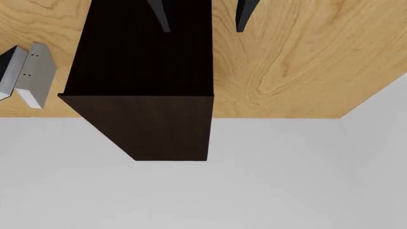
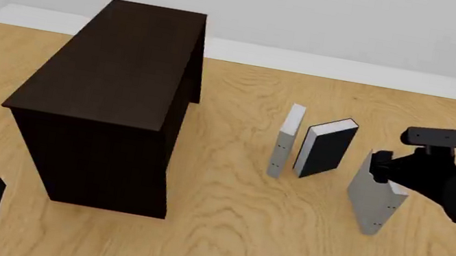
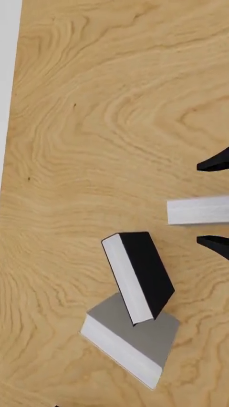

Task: Pick up the book on the right and place it under the cabinet shelf.

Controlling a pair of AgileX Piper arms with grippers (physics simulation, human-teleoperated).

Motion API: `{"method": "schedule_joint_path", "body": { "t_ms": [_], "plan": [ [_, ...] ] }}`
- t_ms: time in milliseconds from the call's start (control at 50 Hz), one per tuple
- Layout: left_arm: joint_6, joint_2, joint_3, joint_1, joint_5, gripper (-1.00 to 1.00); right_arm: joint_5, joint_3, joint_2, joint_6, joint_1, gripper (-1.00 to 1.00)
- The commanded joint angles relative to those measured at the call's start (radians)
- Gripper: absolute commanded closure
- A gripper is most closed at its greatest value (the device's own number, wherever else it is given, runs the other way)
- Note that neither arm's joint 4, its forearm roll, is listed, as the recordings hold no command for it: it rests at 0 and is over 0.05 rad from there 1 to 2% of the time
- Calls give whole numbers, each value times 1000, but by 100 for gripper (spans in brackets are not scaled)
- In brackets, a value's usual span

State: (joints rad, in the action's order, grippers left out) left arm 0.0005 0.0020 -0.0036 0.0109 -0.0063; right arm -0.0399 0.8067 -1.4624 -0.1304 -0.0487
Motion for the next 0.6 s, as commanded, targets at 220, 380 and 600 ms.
{"method": "schedule_joint_path", "body": {
  "t_ms": [220,380,600],
  "plan": [
    [0,0,1,0,-2,-100,109,-45,-131,22,11,-100],
    [0,0,0,0,-2,-100,172,-80,-181,36,13,-100],
    [0,0,1,0,-3,-100,206,-105,-206,63,19,100]
  ]
}}
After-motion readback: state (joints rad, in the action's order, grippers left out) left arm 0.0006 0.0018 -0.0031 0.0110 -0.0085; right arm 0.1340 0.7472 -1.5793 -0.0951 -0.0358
